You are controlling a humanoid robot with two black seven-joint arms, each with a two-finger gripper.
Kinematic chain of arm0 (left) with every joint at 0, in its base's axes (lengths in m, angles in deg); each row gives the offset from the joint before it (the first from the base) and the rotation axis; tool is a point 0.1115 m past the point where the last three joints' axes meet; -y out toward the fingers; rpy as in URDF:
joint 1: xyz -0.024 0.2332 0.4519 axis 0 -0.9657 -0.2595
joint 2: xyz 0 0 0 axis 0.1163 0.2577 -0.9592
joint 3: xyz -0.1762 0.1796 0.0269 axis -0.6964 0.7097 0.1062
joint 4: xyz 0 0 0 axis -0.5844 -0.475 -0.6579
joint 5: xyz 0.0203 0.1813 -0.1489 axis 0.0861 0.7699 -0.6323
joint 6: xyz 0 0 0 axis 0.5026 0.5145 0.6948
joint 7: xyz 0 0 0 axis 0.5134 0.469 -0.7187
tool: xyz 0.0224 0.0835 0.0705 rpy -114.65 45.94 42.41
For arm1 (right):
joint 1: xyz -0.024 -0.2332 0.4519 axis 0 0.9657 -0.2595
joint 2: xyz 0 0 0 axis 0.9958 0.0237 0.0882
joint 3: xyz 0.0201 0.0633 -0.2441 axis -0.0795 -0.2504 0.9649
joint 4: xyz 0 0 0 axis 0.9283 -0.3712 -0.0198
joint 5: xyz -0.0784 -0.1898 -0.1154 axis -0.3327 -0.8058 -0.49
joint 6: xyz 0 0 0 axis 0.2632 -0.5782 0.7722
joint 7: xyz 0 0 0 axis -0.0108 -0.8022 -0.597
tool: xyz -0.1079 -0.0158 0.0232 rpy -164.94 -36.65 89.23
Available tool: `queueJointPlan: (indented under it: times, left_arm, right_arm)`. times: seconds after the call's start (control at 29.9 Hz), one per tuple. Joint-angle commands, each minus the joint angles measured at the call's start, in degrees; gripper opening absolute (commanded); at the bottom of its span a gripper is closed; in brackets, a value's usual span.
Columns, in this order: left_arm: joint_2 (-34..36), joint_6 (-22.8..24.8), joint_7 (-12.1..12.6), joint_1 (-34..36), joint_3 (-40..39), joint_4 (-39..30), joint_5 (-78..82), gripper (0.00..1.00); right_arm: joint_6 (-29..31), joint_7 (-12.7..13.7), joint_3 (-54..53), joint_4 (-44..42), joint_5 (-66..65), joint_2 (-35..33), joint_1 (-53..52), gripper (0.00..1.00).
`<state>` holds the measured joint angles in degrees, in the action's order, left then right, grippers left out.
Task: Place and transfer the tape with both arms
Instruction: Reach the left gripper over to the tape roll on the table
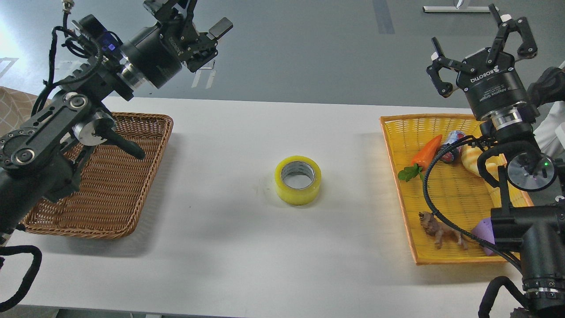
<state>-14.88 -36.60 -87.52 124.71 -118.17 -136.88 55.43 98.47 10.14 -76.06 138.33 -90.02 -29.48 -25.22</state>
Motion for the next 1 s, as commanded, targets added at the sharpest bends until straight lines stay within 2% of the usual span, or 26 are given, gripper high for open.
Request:
queueJointPlan:
  times: [0.0, 0.07, 0.2, 0.4, 0.53, 0.67, 0.97]
  left_arm:
    - [1.0, -3.8, 0.1, 0.0, 0.1, -4.1, 8.3, 0.98]
    - [1.4, -5.4, 0.5, -0.2, 0.2, -5.9, 14.1, 0.98]
    - [2.7, -5.4, 0.8, -0.8, 0.4, -8.5, 21.4, 0.98]
    - [6.1, -6.1, 1.8, -0.5, 4.0, -9.4, 22.8, 0.98]
    - [8.3, -6.2, 5.8, -0.5, 5.9, -9.6, 27.2, 0.98]
    - [8.3, -6.0, 8.6, -0.1, 6.7, -9.6, 33.3, 0.98]
    - [8.2, -4.5, 8.7, 2.1, 11.2, -9.5, 52.7, 0.98]
  right_arm:
    - [0.0, -0.1, -0.1, 0.1, 0.0, 0.0, 0.0, 0.97]
    - [0.0, -0.1, -0.1, 0.1, 0.0, 0.0, 0.0, 0.97]
    - [0.0, -0.1, -0.2, 0.1, 0.1, 0.0, 0.1, 0.97]
    - [0.0, -0.1, -0.4, 0.4, 0.1, 0.0, 1.4, 0.98]
    - [0.0, -0.2, -0.3, 0.1, 0.0, 0.0, 1.8, 0.97]
    - [0.0, -0.1, -0.1, 0.1, 0.0, 0.0, 1.3, 0.98]
    - [0.0, -0.2, -0.2, 0.0, 0.0, 0.0, 1.2, 0.98]
